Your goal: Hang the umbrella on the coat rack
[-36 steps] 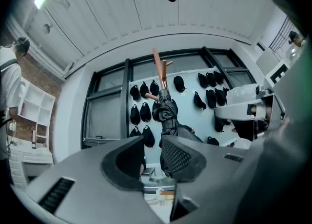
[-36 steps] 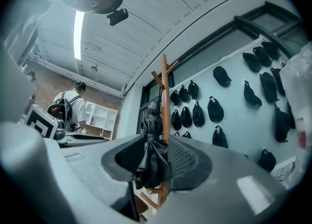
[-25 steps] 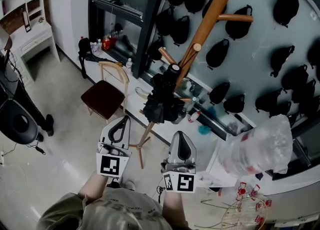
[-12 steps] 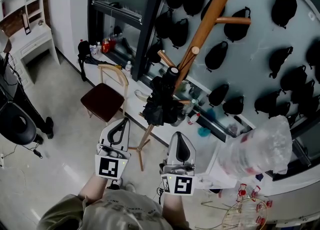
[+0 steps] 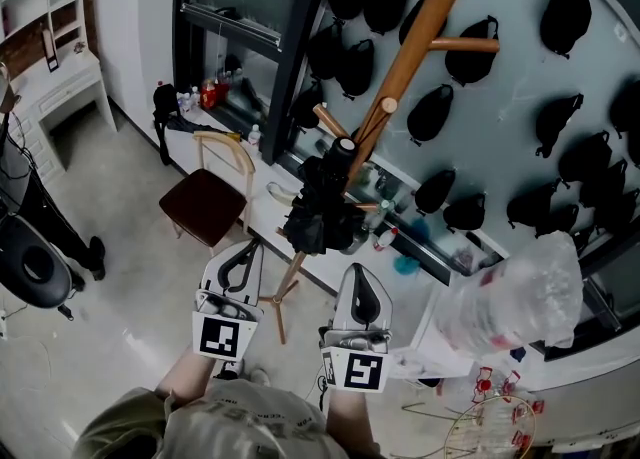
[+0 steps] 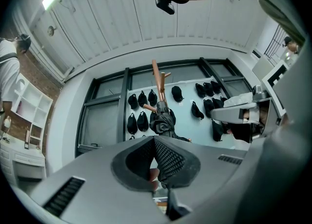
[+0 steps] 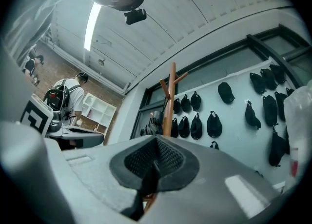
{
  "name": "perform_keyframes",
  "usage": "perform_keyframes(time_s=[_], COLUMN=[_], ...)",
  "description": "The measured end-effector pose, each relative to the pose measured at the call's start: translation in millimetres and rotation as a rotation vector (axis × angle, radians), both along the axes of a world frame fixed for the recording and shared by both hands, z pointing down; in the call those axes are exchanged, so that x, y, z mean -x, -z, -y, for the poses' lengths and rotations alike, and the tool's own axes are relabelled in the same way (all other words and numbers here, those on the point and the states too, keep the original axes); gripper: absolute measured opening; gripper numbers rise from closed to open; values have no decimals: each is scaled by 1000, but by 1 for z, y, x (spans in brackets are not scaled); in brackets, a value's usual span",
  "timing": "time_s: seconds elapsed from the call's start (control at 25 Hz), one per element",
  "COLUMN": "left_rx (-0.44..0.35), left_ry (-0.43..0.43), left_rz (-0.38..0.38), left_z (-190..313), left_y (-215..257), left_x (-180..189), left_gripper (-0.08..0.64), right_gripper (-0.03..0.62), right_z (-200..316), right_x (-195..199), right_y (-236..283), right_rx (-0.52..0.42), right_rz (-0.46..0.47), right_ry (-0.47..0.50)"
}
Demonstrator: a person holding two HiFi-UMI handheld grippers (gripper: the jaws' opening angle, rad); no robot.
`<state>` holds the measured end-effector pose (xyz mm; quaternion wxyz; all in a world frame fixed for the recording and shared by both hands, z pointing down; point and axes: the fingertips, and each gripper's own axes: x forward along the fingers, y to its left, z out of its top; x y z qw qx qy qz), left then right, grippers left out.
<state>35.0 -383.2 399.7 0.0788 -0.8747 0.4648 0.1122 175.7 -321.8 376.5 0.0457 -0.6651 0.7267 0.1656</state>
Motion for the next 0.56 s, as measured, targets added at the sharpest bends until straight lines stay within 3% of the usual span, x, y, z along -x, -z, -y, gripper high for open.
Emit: perform_keyframes(time_s=[0.56], left_rx=[-3], left_ry=[11], left_rz=[-10], left_z=[6], left_y=[2], left_x=[4], left_gripper=[9], right_gripper=[0], right_z=[2], right_x=[5], right_y=[9], right_rx=[-19], right_rz=[-31], right_ry=[1])
